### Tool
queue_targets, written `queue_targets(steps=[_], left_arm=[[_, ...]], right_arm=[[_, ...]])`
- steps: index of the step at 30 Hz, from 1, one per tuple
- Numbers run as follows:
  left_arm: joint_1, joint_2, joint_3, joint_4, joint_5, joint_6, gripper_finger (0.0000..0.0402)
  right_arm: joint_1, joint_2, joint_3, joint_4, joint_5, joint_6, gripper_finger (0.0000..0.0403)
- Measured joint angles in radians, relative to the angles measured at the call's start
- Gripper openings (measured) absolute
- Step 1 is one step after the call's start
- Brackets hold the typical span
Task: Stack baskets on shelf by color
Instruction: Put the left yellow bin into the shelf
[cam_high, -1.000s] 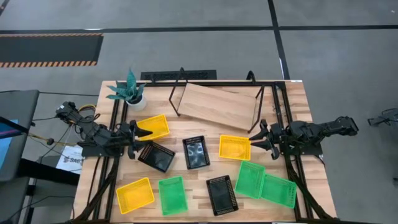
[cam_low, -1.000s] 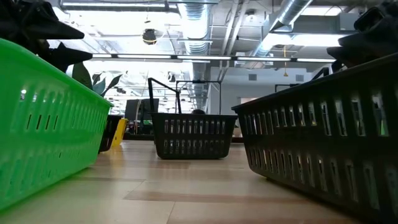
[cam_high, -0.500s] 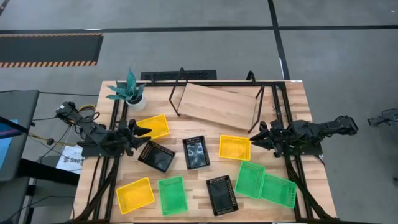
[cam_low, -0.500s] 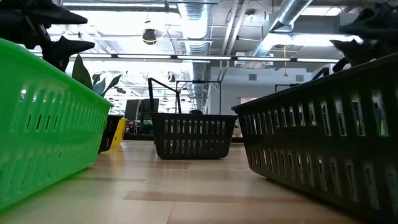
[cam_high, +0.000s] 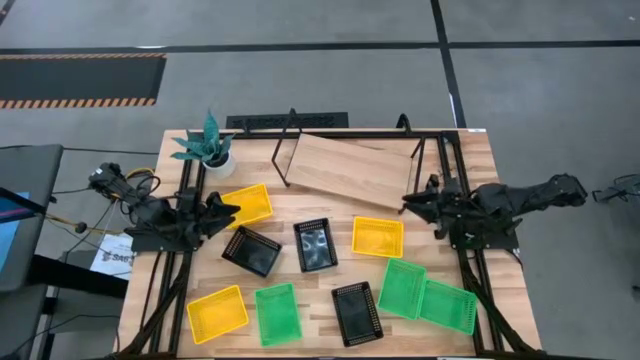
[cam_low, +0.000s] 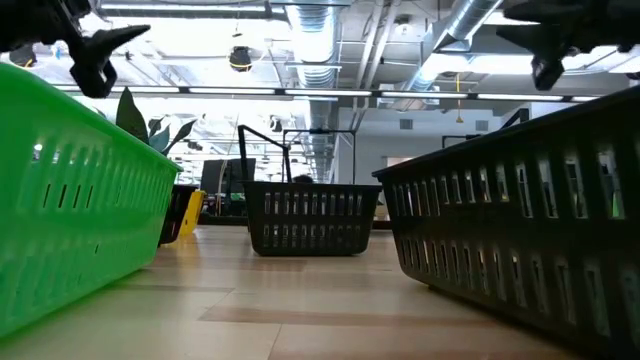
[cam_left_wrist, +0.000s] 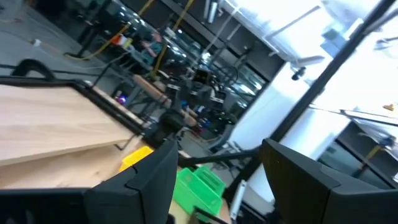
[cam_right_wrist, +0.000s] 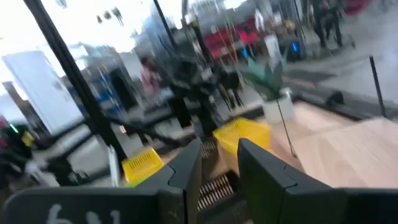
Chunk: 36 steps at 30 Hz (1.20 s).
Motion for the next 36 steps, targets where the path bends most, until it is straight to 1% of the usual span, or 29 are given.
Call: queue_targets(steps=[5, 12, 15, 19, 21, 27, 29, 36], left_arm=[[0.0, 0.03, 0.06, -0.012, 0.011, 0.025, 0.0221], [0.0, 0.042, 0.139, -0.012, 0.011, 0.173, 0.0221], [0.0, 0.04, 0.159, -0.011, 0.01, 0.228, 0.0221], [0.0, 0.04, 0.164, -0.012, 0.01, 0.254, 0.0221], [0.0, 0.04, 0.164, -0.016, 0.01, 0.259, 0.0221], [0.0, 0.04, 0.164, -0.016, 0.01, 0.259, 0.0221], [0.0, 0.04, 0.164, -0.016, 0.01, 0.26, 0.0221], [0.0, 0.04, 0.164, -0.016, 0.015, 0.26, 0.0221]], right_arm=[[0.0, 0.306, 0.209, -0.035, 0.001, -0.067, 0.0129], [-0.039, 0.773, 0.569, -0.111, 0.028, -0.272, 0.013], [-0.068, 0.958, 0.711, -0.121, 0.028, -0.361, 0.0139], [-0.105, 1.183, 0.885, -0.118, 0.014, -0.473, 0.0161], [-0.121, 1.283, 0.966, -0.117, 0.002, -0.517, 0.0173], [-0.156, 1.546, 1.193, -0.118, -0.1, -0.59, 0.0202], [-0.161, 1.625, 1.265, -0.116, -0.118, -0.612, 0.0206], [-0.163, 1.854, 1.475, -0.12, -0.119, -0.695, 0.0204]])
